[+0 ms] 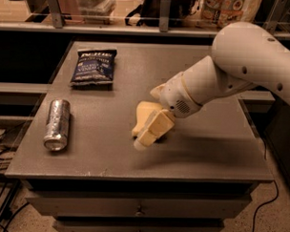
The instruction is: Pick sponge
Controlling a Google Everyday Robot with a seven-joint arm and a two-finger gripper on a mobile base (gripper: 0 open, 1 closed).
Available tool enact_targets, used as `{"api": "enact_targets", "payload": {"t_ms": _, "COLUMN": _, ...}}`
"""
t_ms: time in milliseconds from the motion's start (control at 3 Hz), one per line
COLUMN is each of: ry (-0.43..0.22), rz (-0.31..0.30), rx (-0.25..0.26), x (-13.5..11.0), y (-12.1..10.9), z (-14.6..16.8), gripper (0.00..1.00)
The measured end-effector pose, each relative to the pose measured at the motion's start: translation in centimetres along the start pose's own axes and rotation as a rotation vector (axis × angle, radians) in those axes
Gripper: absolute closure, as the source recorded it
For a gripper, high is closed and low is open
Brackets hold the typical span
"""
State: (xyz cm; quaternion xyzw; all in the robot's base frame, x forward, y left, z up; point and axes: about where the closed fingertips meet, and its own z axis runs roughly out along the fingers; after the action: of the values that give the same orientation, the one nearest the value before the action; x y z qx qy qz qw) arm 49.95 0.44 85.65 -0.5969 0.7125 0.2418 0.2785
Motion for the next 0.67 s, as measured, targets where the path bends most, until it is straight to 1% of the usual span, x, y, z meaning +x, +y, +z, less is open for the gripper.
{"api": "enact_targets", "payload": {"t_ms": 333, "ry": -0.011, "rz": 0.016, "rx": -0.012, "x": -0.4, "y": -0.2, "z": 1.3, "gripper": 0.0}}
{"api": "enact_targets", "payload": {"t_ms": 667, "ry": -0.009, "rz": 0.026, "rx": -0.022, "x": -0.7, "y": -0.1, "z": 2.3, "gripper": 0.17}}
